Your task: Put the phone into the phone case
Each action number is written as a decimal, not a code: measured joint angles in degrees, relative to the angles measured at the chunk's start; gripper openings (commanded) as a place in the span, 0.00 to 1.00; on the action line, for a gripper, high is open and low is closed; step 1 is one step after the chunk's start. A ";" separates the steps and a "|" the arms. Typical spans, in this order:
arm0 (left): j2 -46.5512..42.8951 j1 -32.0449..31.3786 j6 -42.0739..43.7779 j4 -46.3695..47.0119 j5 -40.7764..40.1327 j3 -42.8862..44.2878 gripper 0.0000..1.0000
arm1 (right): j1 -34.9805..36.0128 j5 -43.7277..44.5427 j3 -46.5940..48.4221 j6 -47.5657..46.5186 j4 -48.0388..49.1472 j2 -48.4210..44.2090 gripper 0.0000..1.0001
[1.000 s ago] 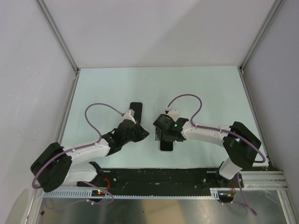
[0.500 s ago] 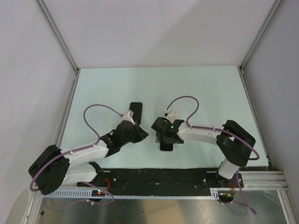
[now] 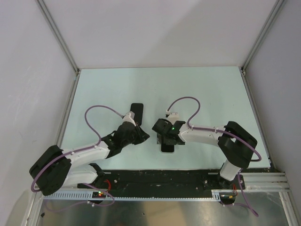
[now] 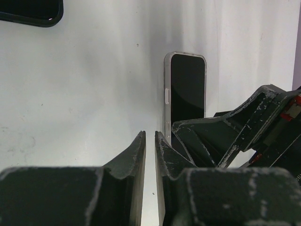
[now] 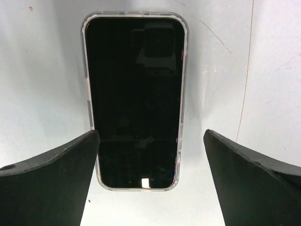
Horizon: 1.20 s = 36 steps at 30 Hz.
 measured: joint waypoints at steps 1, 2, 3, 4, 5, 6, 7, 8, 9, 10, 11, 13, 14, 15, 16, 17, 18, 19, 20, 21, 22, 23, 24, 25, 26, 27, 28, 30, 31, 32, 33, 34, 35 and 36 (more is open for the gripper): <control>0.02 0.00 0.00 0.00 0.02 0.00 0.18 | 0.07 0.13 0.00 0.00 0.00 -0.04 0.99; 0.02 0.00 0.00 0.00 0.00 0.00 0.18 | 0.11 0.28 0.00 0.04 0.02 -0.11 0.99; 0.02 0.00 0.00 0.02 0.02 0.00 0.18 | 0.11 0.39 0.00 0.13 0.04 -0.26 0.99; 0.04 0.00 0.00 0.00 0.02 0.00 0.18 | 0.13 0.50 0.00 0.22 0.04 -0.48 1.00; 0.04 0.00 0.00 0.00 0.02 0.00 0.18 | 0.15 0.61 0.00 0.31 0.04 -0.74 0.99; 0.07 0.00 0.00 0.00 0.00 0.00 0.18 | 0.15 0.72 0.00 0.39 0.04 -1.16 0.99; 0.09 0.02 0.00 0.02 0.00 0.00 0.18 | 0.17 0.90 0.00 0.44 0.07 -1.70 0.99; 0.13 0.02 0.00 0.02 0.02 0.00 0.18 | 0.22 1.01 0.00 0.46 0.07 -2.32 0.99; 0.17 0.02 0.00 0.00 0.02 0.00 0.18 | 0.24 1.07 0.00 0.48 0.13 -2.93 0.99; 0.24 0.02 0.00 0.02 0.00 0.00 0.18 | 0.26 1.07 0.00 0.48 0.28 -3.39 0.99; 0.35 0.02 0.00 0.02 0.02 0.00 0.18 | 0.28 1.05 0.00 0.46 0.44 -3.61 0.99; 0.48 0.02 0.00 0.02 0.02 0.00 0.18 | 0.37 0.96 0.00 0.44 0.74 -3.65 0.99; 0.50 0.02 0.00 0.02 0.02 0.00 0.18 | 0.39 0.85 -0.02 0.44 0.74 -3.61 0.99; 0.50 0.02 0.00 0.02 0.02 0.00 0.18 | 0.42 0.81 -0.02 0.44 0.76 -3.61 0.99; 0.50 0.02 0.00 0.02 0.00 0.00 0.18 | 0.46 0.79 -0.02 0.44 0.87 -3.52 1.00; 0.50 0.04 0.00 0.02 0.02 0.00 0.18 | 0.48 0.76 -0.02 0.44 1.01 -3.30 0.99; 0.50 0.02 0.00 0.02 0.00 0.00 0.18 | 0.52 0.70 -0.02 0.44 1.09 -3.02 0.99; 0.50 0.04 0.00 0.02 0.00 0.00 0.18 | 0.52 0.59 -0.02 0.44 1.14 -2.54 0.99; 0.50 0.04 0.00 0.02 0.02 0.00 0.18 | 0.52 0.55 -0.02 0.42 1.25 -2.05 0.99; 0.50 0.04 0.00 0.02 0.02 0.00 0.18 | 0.52 0.42 -0.02 0.39 1.36 -1.49 0.99; 0.50 0.04 0.00 0.02 0.00 0.00 0.18 | 0.52 0.31 -0.02 0.37 1.55 -0.96 0.99; 0.50 0.04 0.00 0.02 0.02 0.00 0.18 | 0.52 0.15 -0.02 0.35 1.77 -0.48 1.00; 0.50 0.04 0.00 0.02 0.02 0.00 0.18 | 0.52 -0.07 -0.02 0.33 2.01 0.00 0.99; 0.50 0.04 0.00 0.02 0.00 0.00 0.18 | 0.55 -0.22 -0.02 0.26 2.23 0.42 0.99; 0.50 0.04 0.00 0.02 0.00 0.00 0.18 | 0.59 -0.37 -0.02 0.15 2.49 0.79 0.99; 0.50 0.04 0.00 0.02 0.00 0.00 0.18 | 0.63 -0.68 -0.02 0.11 2.73 1.16 0.99; 0.50 0.04 0.00 0.02 0.00 0.00 0.18 | 0.68 -0.79 -0.02 0.09 2.93 1.38 0.99; 0.50 0.04 0.00 0.02 0.00 0.00 0.18 | 0.83 -1.16 -0.02 -0.02 3.21 1.88 0.99; 0.50 0.04 0.00 0.02 0.00 0.00 0.18 | 0.85 -1.18 -0.02 -0.04 3.28 2.03 0.98; 0.50 0.04 0.00 0.02 0.00 0.00 0.18 | 0.90 -1.20 -0.02 -0.04 3.28 2.21 0.97; 0.50 0.04 0.00 0.02 0.00 0.00 0.18 | 0.90 -1.14 -0.02 -0.04 3.26 2.34 0.94; 0.50 0.04 0.00 0.02 0.00 0.00 0.18 | 0.90 -1.07 -0.02 -0.02 3.23 2.43 0.89; 0.50 0.04 0.00 0.02 0.00 0.00 0.18 | 0.90 -1.07 -0.02 -0.04 3.15 2.43 0.82; 0.50 0.04 0.00 0.02 0.00 0.00 0.19 | 0.90 -0.94 -0.02 0.00 2.97 2.43 0.75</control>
